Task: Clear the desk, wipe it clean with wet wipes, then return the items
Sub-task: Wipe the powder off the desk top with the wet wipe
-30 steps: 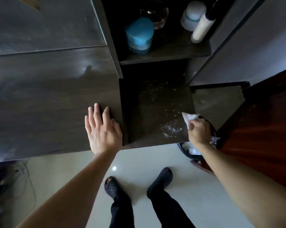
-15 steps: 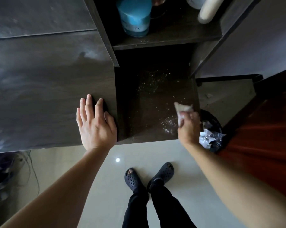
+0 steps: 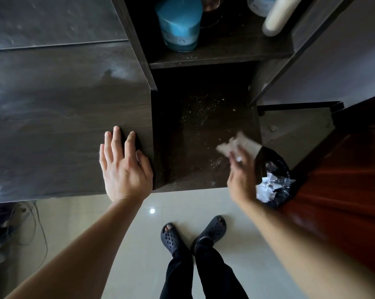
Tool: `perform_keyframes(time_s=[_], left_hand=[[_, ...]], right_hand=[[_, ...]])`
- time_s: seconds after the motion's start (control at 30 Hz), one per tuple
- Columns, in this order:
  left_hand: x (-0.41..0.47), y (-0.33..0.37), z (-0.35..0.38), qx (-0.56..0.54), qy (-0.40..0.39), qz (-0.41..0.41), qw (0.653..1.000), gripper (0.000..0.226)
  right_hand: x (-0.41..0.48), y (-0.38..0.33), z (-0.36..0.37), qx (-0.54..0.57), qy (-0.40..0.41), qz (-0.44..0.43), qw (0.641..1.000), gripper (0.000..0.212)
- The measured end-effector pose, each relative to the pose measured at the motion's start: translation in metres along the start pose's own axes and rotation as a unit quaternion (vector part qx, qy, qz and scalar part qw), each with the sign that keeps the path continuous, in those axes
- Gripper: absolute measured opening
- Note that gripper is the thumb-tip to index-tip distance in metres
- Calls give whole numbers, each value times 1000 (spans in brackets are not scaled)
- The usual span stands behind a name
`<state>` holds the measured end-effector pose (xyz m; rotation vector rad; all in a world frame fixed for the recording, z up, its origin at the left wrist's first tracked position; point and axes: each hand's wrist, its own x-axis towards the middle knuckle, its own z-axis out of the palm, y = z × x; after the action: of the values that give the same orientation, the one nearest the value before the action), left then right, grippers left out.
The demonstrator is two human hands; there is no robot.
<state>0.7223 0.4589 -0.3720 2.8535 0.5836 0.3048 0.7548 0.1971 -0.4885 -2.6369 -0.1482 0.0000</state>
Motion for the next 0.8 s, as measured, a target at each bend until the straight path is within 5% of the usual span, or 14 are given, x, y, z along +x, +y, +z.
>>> perform_keyframes(time_s=[0.1, 0.2, 0.4, 0.63, 0.8], left_hand=[[1, 2, -1, -5, 0, -3, 1000, 48], [1, 2, -1, -6, 0, 0, 1000, 48], [0, 2, 0, -6, -5, -1, 1000, 47], [0, 2, -3, -7, -13, -4, 1000, 48], [0, 2, -4, -3, -15, -6, 1000, 47]], right_hand=[[-71, -4, 2, 53, -73, -103, 991, 51], [-48, 25, -12, 48, -78, -136, 987, 48], [101, 30, -12, -59, -80, -60, 993, 44], [5, 25, -27, 23, -106, -91, 990, 28], [104, 11, -17, -20, -61, -13, 998, 38]])
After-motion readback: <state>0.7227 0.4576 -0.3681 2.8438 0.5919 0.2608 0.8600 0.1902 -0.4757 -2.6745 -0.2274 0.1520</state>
